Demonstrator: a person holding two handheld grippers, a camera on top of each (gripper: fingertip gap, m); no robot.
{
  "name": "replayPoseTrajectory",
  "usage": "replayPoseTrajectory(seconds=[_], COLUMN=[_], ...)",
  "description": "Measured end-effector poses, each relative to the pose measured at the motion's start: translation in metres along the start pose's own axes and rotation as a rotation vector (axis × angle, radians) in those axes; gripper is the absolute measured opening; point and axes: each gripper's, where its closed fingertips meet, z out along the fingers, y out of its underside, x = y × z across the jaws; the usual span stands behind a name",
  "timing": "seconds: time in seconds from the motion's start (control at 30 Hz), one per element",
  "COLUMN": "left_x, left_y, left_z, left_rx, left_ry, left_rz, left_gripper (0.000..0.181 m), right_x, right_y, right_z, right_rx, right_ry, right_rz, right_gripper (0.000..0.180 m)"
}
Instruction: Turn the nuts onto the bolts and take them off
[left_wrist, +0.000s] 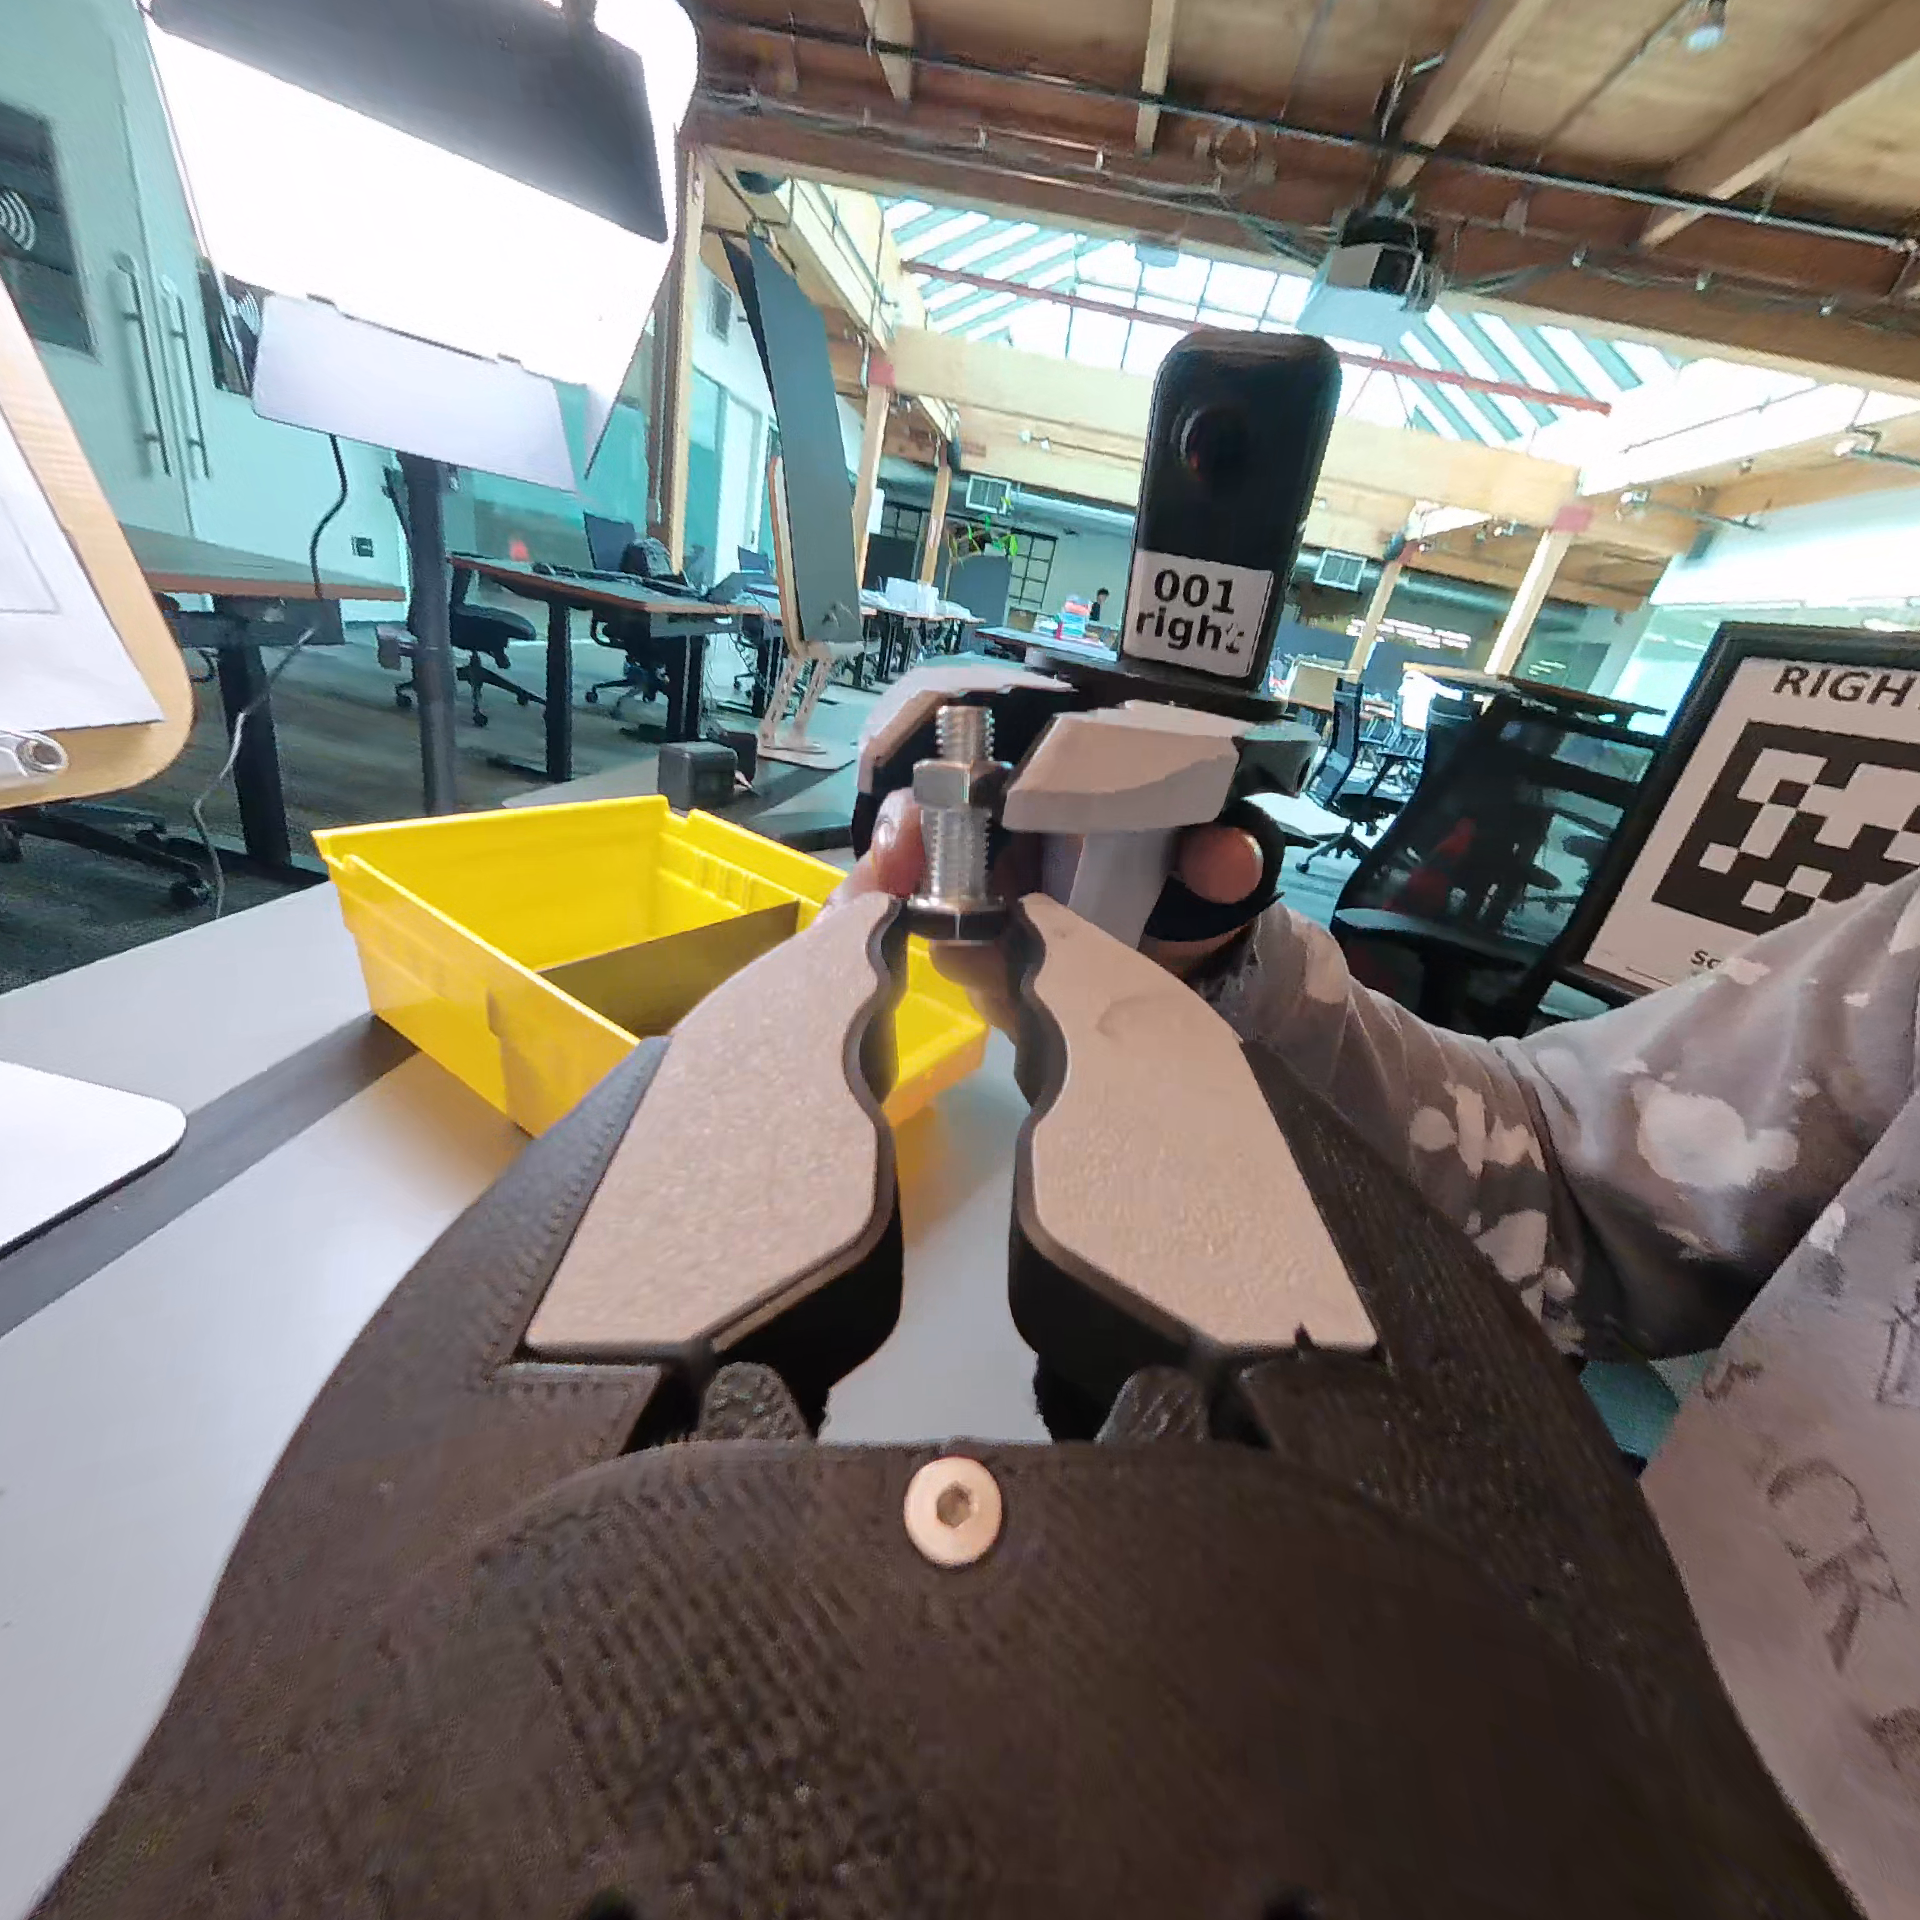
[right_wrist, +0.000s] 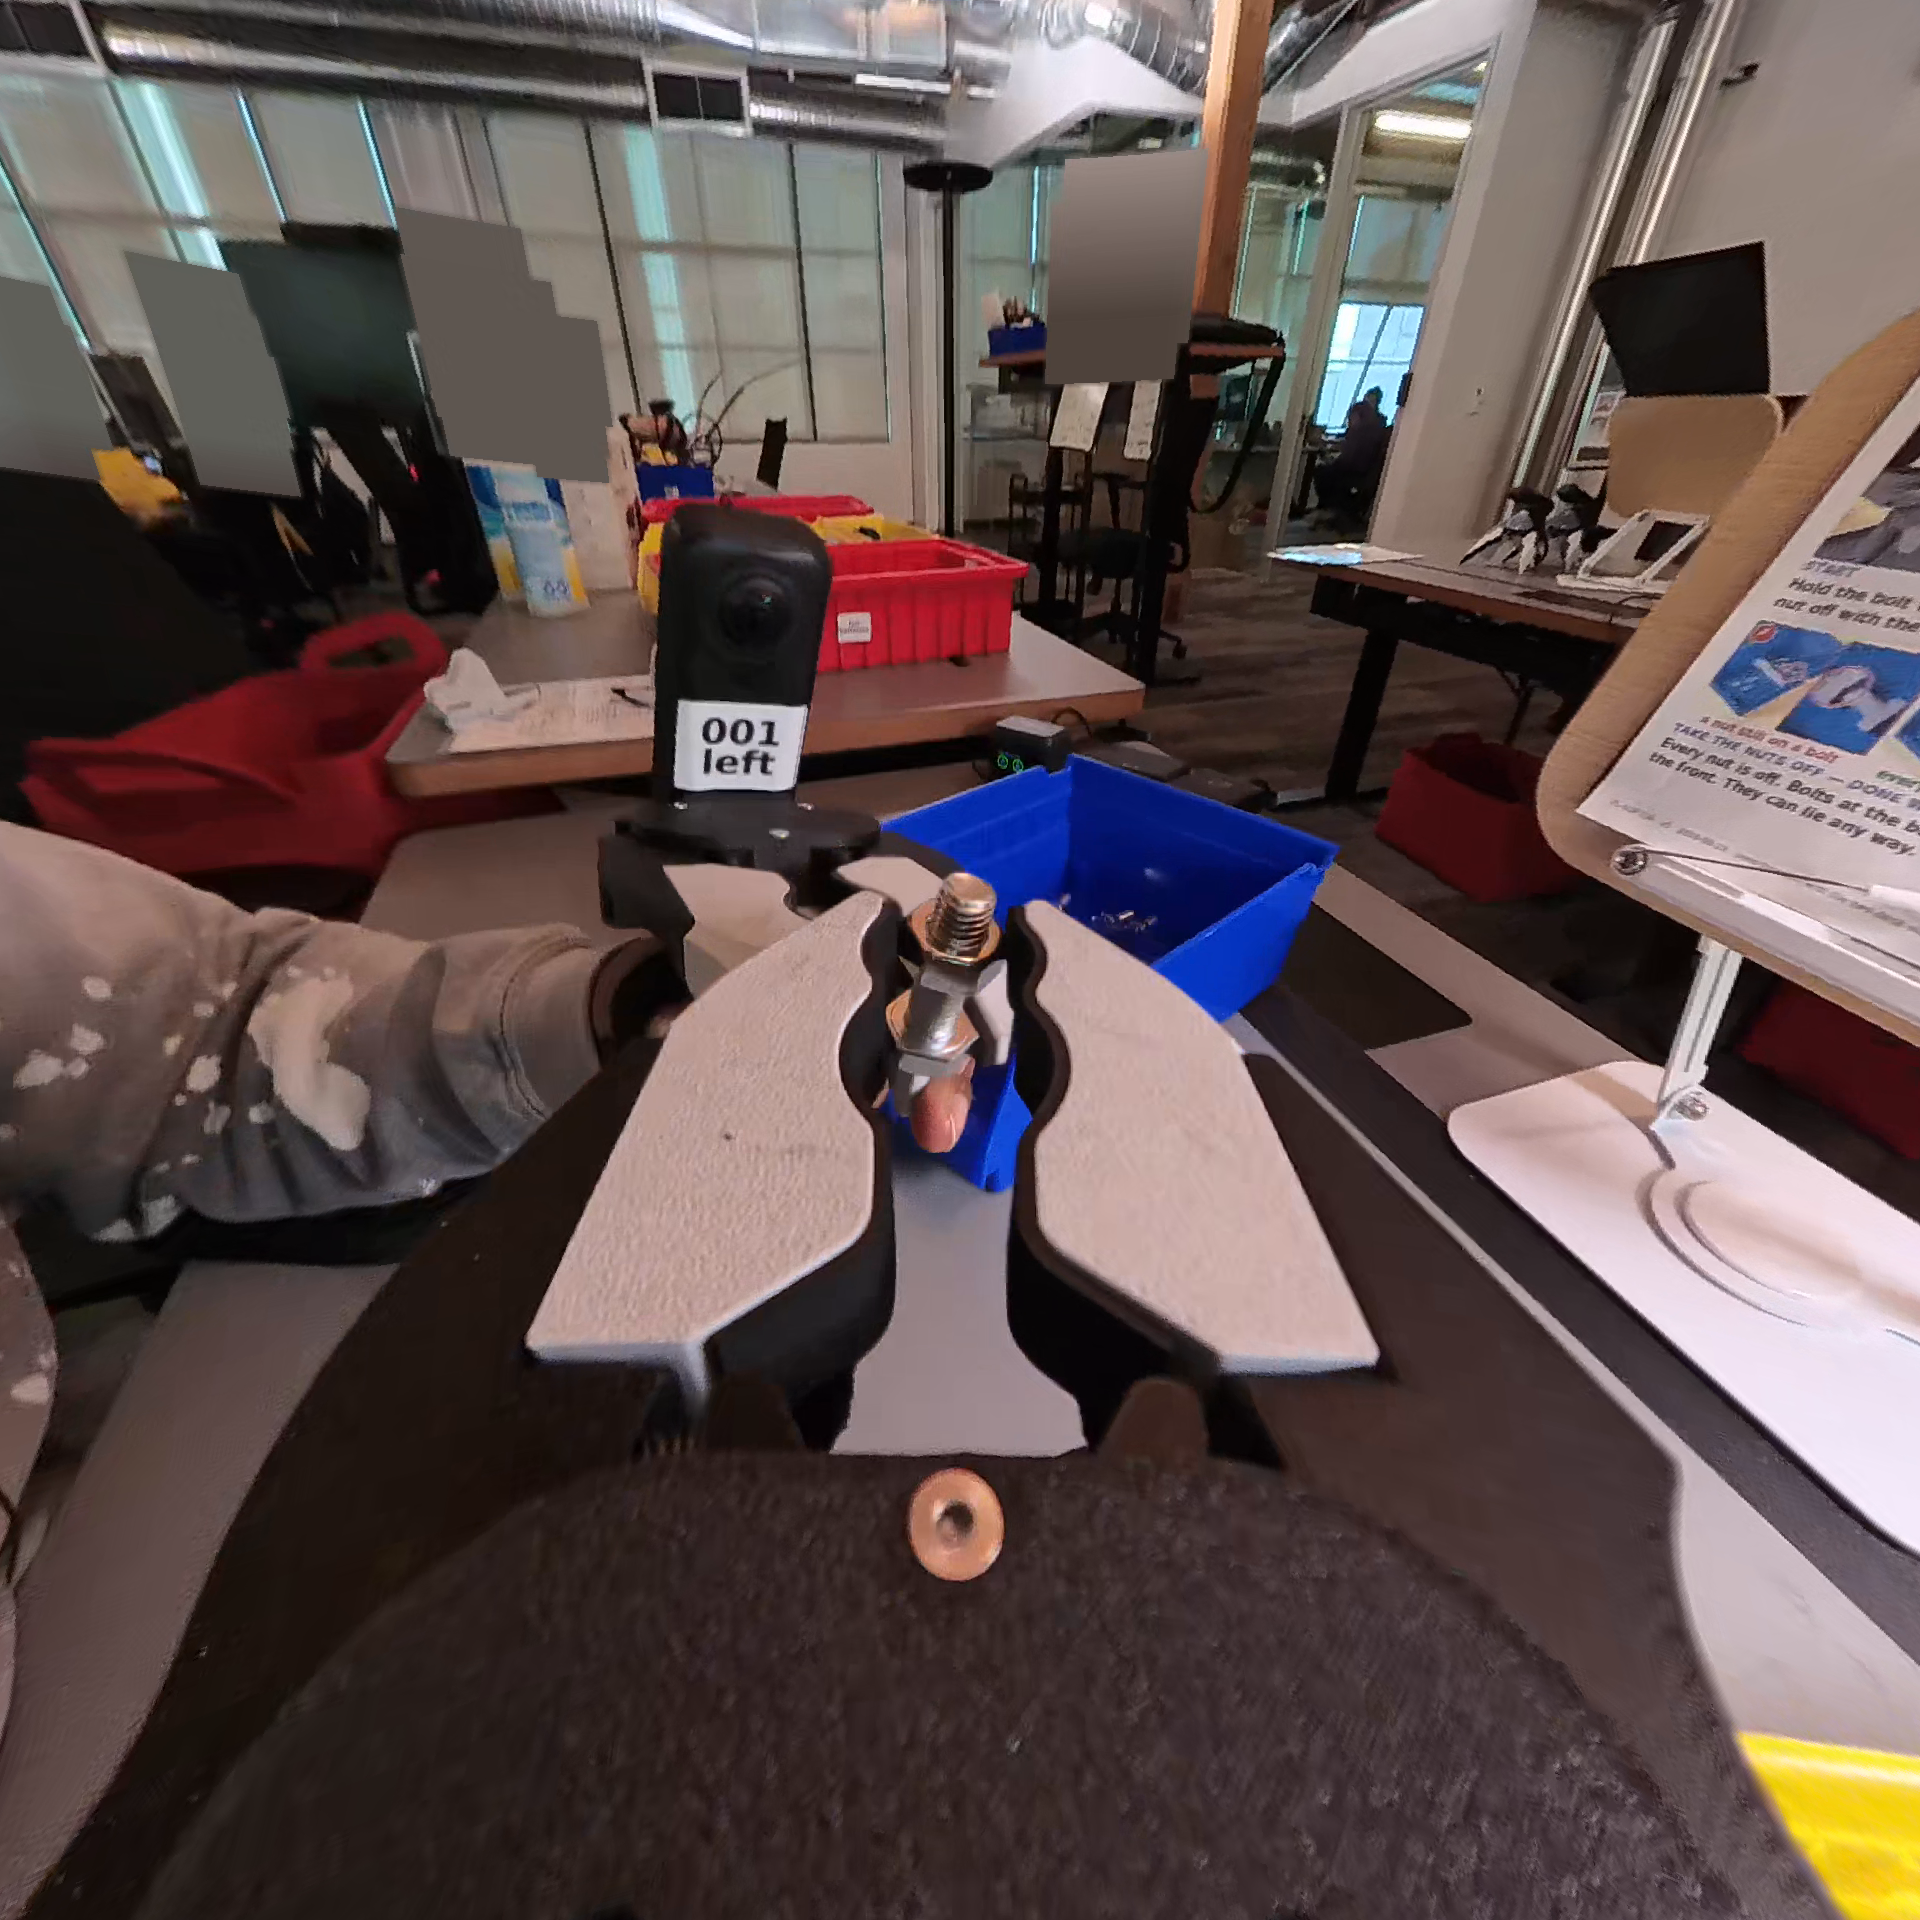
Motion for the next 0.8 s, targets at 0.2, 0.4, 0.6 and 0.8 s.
replayPoseTrajectory(seconds=[0.2,0.4,0.6,0.8], left_x=[0.002,0.011,0.014,0.007], left_y=[0.004,-0.008,-0.027,-0.019], left_z=[0.002,-0.002,-0.011,-0.008], left_rx=[-0.039,0.035,0.121,0.096], left_ry=[0.001,0.022,0.005,-0.034], left_rz=[0.013,0.074,0.122,0.125], left_gripper=[0.019,0.018,0.018,0.018], right_x=[-0.003,-0.011,0.027,-0.007], right_y=[0.002,-0.009,-0.020,-0.020], right_z=[0.002,-0.003,-0.021,-0.003], right_rx=[-0.018,0.056,0.145,0.120], right_ry=[0.001,-0.070,0.065,-0.049], right_rz=[-0.032,0.016,0.140,0.097], right_gripper=[0.020,0.022,0.014,0.034])
